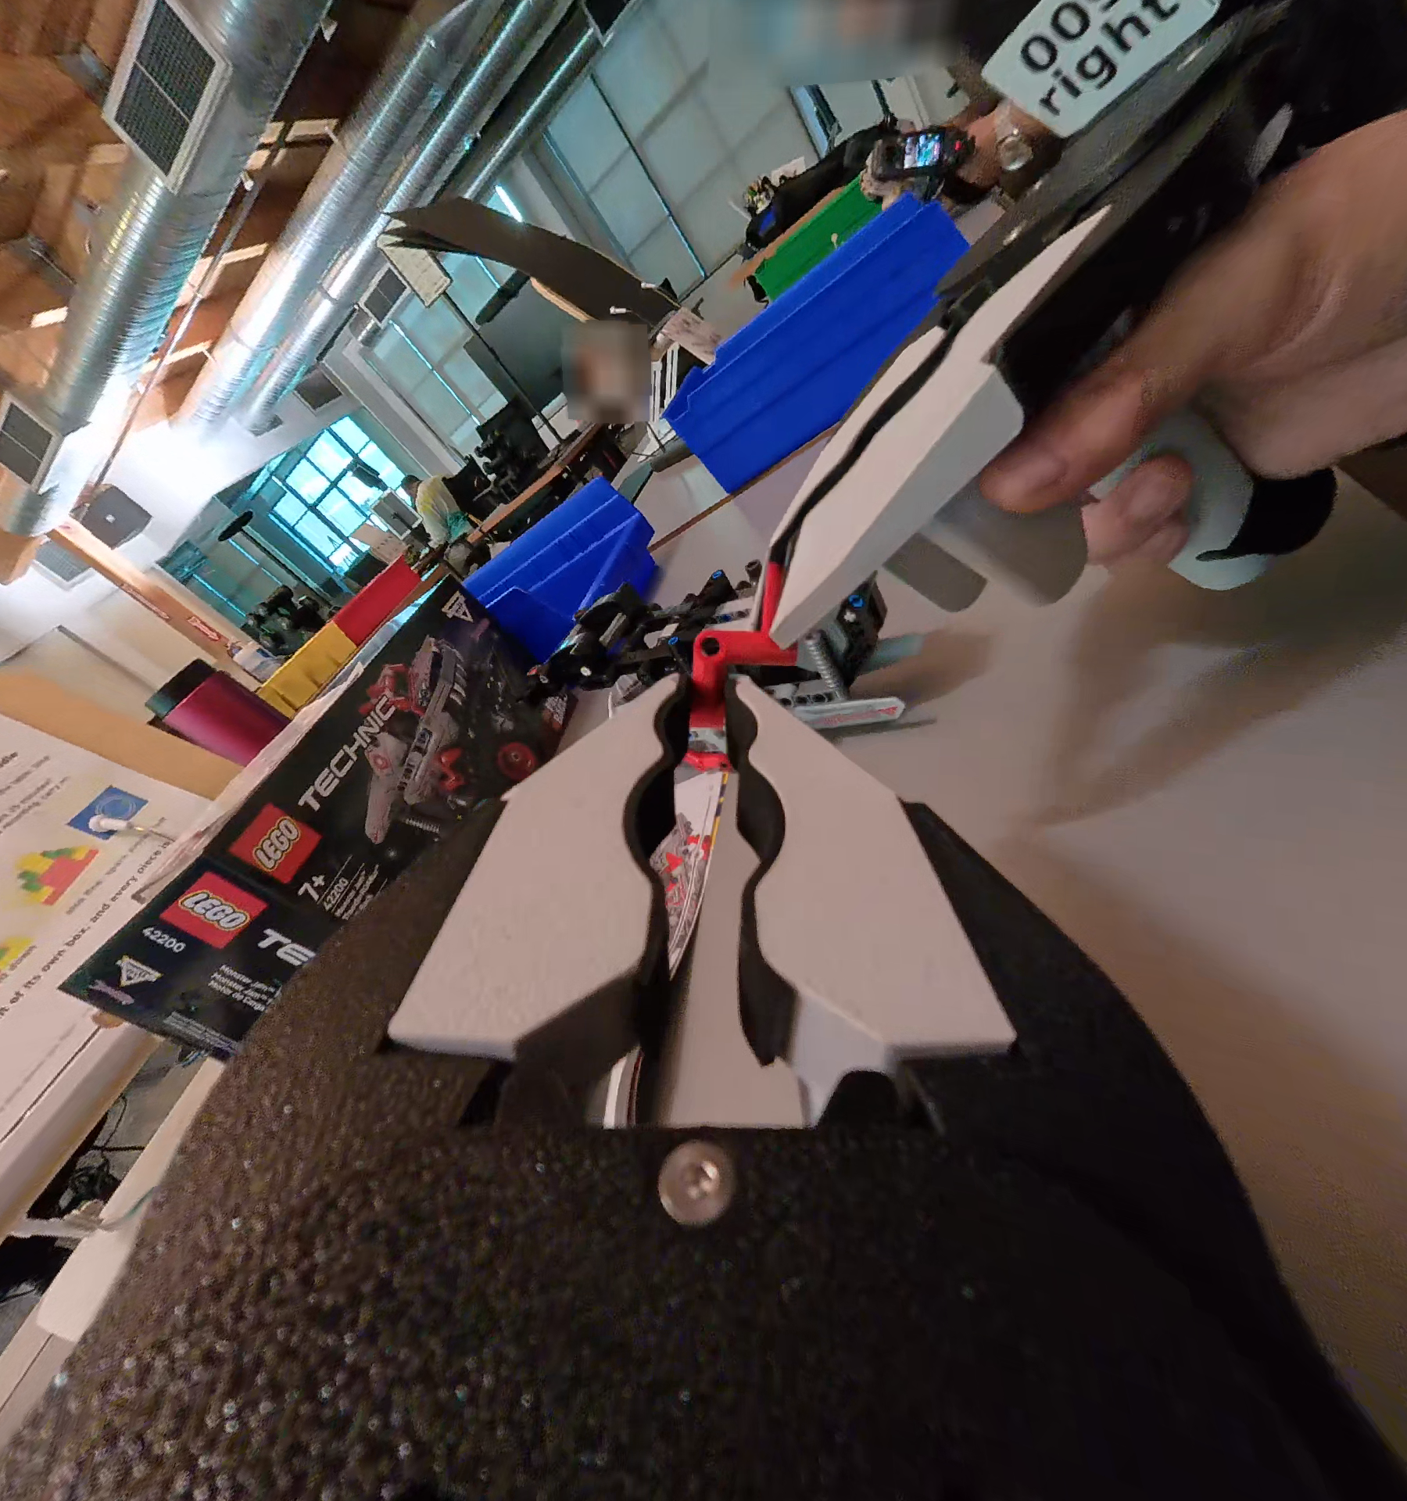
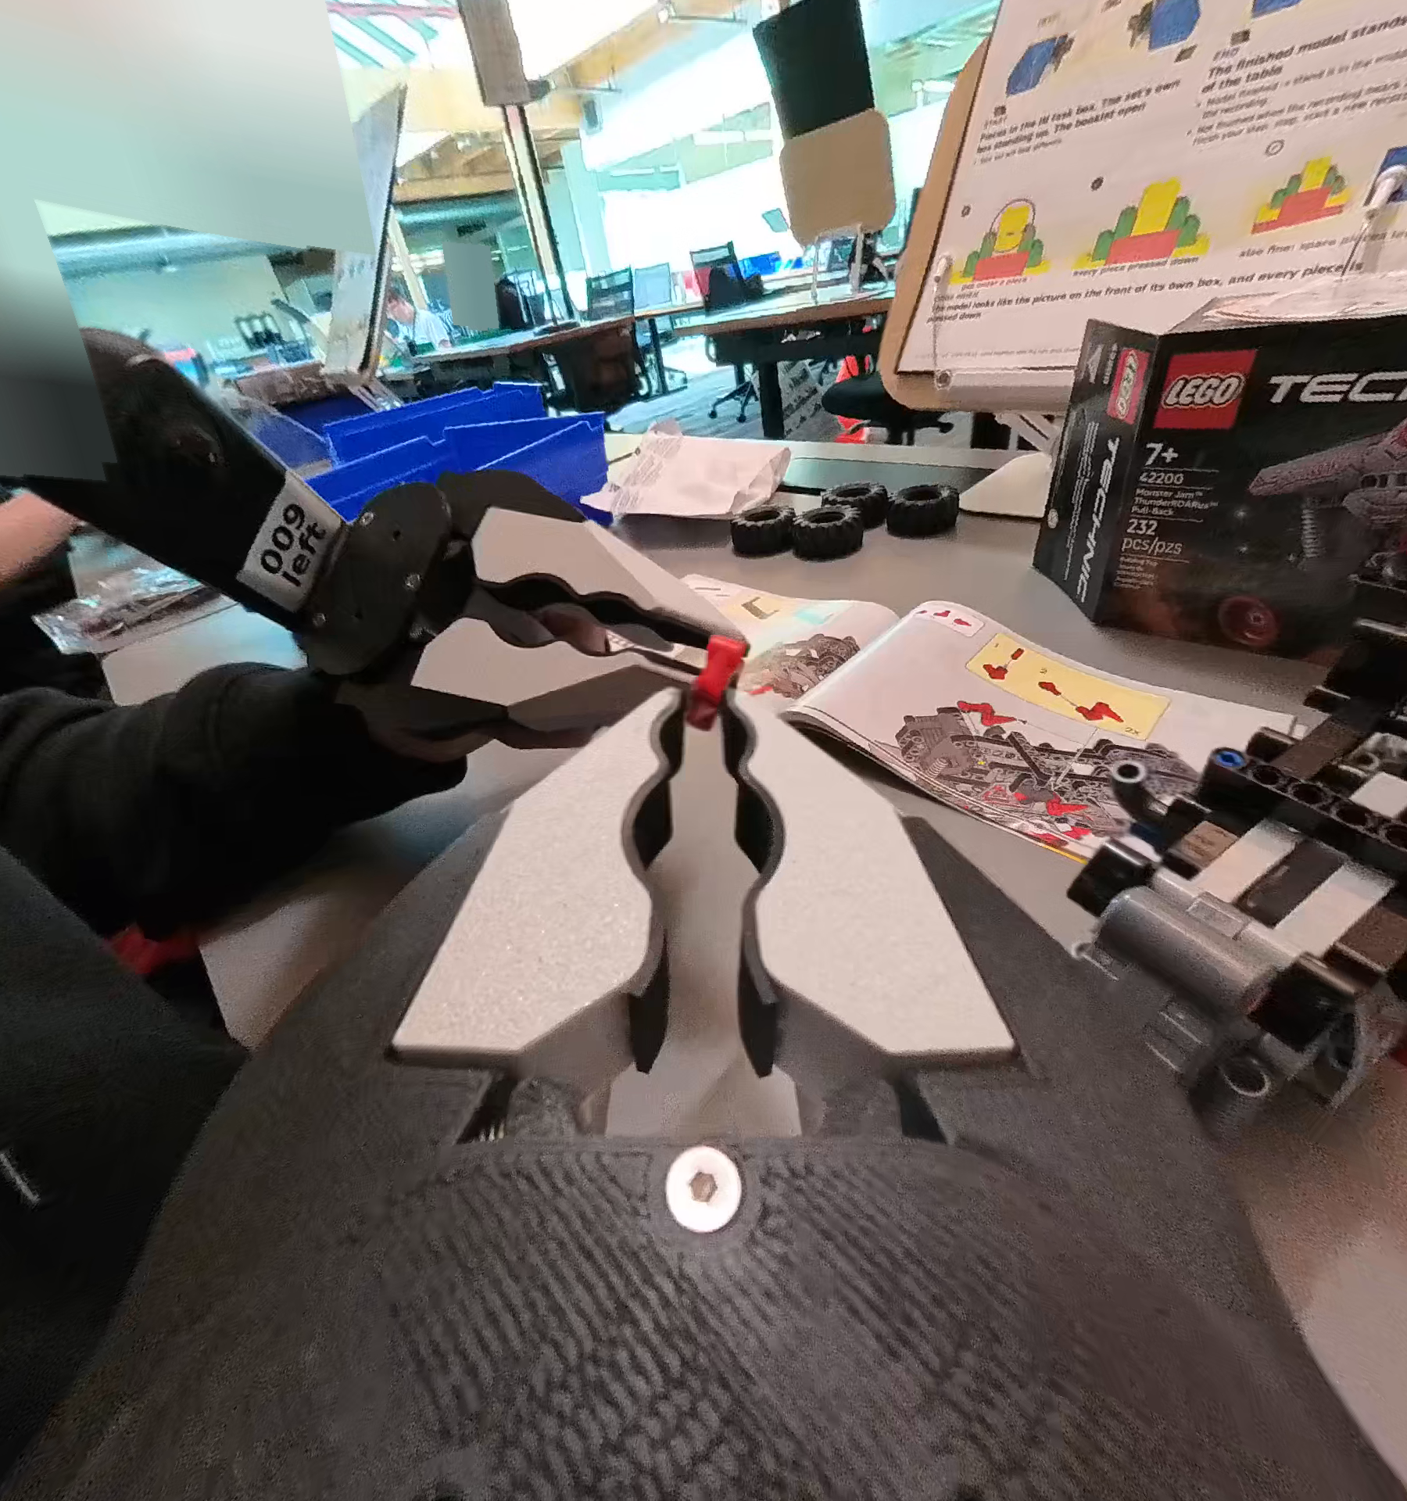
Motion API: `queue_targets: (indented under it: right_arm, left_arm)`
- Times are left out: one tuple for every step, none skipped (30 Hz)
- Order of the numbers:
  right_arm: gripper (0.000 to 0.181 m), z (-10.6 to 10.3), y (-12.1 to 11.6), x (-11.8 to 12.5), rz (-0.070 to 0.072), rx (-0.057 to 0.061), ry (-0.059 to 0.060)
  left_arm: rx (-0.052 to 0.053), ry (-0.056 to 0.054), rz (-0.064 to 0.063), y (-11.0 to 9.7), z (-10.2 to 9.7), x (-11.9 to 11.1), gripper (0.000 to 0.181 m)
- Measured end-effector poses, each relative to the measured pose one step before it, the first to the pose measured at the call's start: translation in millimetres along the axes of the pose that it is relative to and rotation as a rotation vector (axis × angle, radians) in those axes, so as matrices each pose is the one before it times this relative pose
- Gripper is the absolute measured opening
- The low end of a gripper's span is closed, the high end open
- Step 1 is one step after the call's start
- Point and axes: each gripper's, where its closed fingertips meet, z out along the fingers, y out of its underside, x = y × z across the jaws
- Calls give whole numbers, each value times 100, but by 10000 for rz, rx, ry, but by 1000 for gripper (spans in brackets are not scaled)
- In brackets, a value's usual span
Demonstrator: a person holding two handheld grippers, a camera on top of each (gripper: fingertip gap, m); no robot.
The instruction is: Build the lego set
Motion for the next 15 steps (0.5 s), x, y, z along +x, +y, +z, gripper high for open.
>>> queue_targets:
  right_arm:
    - [6, -37, 22, 206, 65, 11, 68]
    - [6, -7, 123, 191, 34, -66, 83]
    - [6, -7, 113, 182, -72, -71, 129]
    - [6, -42, -2, 199, -195, 18, 183]
    - [6, -40, -27, 210, -262, 26, 223]
    - [6, -19, 73, 205, -305, -61, 228]
    - [6, -4, 190, 186, -361, -182, 188]
    - [6, -29, 190, 47, -386, -244, 64]
    - [6, -89, 55, -27, -364, -214, -30]
    - [6, -139, 54, 180, -285, -237, 46]
    - [6, -167, 81, 475, -256, -256, 210]
    - [6, -174, 55, 553, -351, -220, 268]
    - [6, -166, -98, 298, -545, -101, 141]
    - [6, -109, -236, -228, -786, 37, -169]
    - [6, -94, -182, -702, -1026, 55, -454]
  left_arm:
    - [-65, -5, 25, 51, 129, -55, 5]
    - [-113, 47, 103, 145, 166, 17, 5]
    - [-88, 33, 60, 99, 167, 5, 5]
    - [-77, 50, -66, 33, 181, 16, 6]
    - [-70, 115, -145, 10, 150, 78, 6]
    - [-28, 83, -151, -52, 116, 12, 6]
    - [14, 64, -102, -67, 69, -31, 8]
    - [-32, 43, -62, 26, 20, -56, 12]
    - [-84, 68, -22, 93, 8, -31, 15]
    - [-49, 102, 44, 42, -24, 22, 17]
    - [-18, 104, 119, -27, -24, 53, 20]
    - [-77, 188, 171, 46, -3, 165, 24]
    - [-214, 291, 151, 198, 23, 246, 27]
    - [-245, 263, 68, 201, 25, 126, 28]
    - [-112, 163, -6, -9, -5, -94, 28]
